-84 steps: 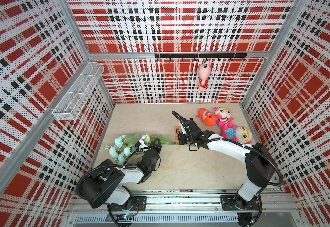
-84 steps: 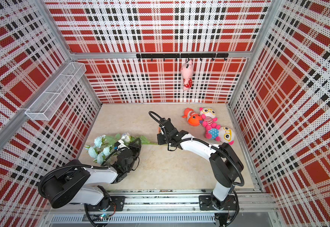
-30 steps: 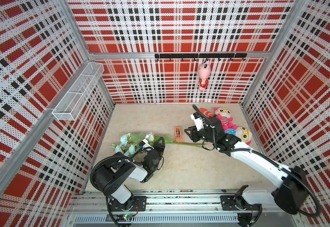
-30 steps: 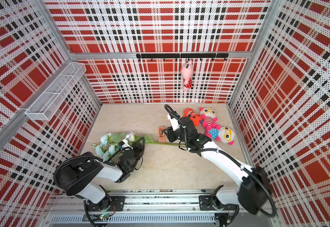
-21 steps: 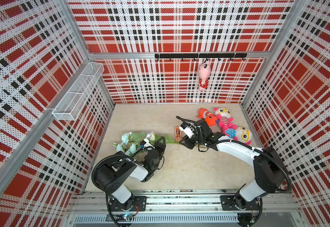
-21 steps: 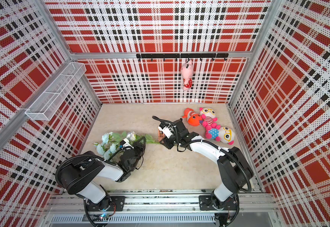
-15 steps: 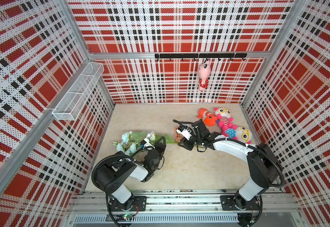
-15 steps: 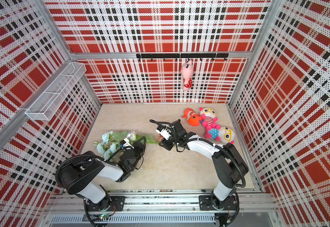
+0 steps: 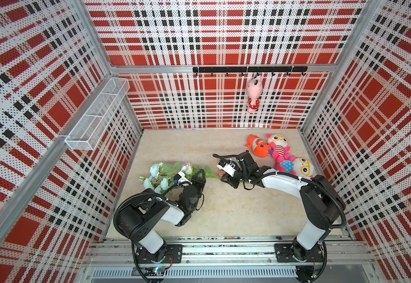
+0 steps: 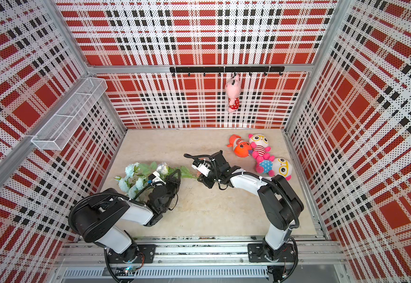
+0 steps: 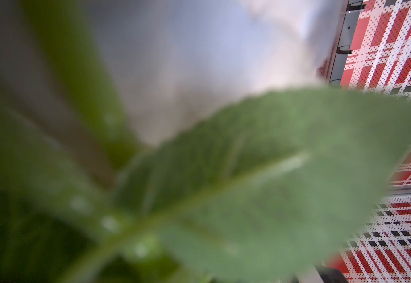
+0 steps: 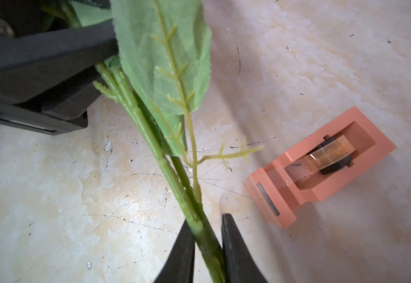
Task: Wrap bouquets with tape
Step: Wrap the tape around the bouquet.
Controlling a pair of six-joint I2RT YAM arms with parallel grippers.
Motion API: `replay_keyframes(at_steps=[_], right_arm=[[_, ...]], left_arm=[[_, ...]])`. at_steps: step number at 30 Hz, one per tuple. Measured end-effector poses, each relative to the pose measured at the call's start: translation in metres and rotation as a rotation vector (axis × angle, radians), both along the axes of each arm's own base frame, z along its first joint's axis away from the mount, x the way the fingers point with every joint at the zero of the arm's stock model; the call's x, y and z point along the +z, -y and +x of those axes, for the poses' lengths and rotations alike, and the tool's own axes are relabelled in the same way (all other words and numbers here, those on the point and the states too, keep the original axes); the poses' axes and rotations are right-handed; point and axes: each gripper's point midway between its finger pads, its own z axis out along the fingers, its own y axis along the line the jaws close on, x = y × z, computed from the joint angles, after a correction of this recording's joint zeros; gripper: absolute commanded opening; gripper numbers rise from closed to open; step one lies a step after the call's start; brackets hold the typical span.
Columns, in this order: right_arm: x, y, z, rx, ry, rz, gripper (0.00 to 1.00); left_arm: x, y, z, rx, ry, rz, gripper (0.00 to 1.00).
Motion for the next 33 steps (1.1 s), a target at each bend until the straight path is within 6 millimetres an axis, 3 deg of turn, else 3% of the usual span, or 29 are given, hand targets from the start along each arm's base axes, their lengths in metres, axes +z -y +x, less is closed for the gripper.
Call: replay_keyframes(at_steps=[8, 12, 13, 19, 26, 33], right_arm=[[-0.001, -0.002, 0.001, -0.014, 0.18, -0.053, 0.01], [0.002, -0.003, 0.003, -0.021, 0.251, -0.092, 0.0], [0.003, -0.003, 0.003, -0.022, 0.264, -0.099, 0.0], [0.015, 0.001, 0.013, -0.045, 0.363, -0.121, 0.0], [0.02, 0.017, 0.031, -0.121, 0.426, -0.171, 0.0], [0.017, 0.028, 0.033, -0.106, 0.484, -0.221, 0.0]], left_arm=[[-0.001, -0.001, 0.002, 0.005, -0.006, 0.008, 0.0], [0.001, -0.002, 0.003, 0.009, -0.001, 0.005, 0.0], [0.002, -0.002, 0.003, 0.009, 0.001, 0.004, 0.11], [0.012, -0.001, 0.003, -0.026, 0.027, 0.007, 0.24], [0.032, 0.003, -0.003, -0.1, 0.077, -0.011, 0.46], [0.059, -0.007, -0.013, -0.141, 0.126, 0.076, 0.46]])
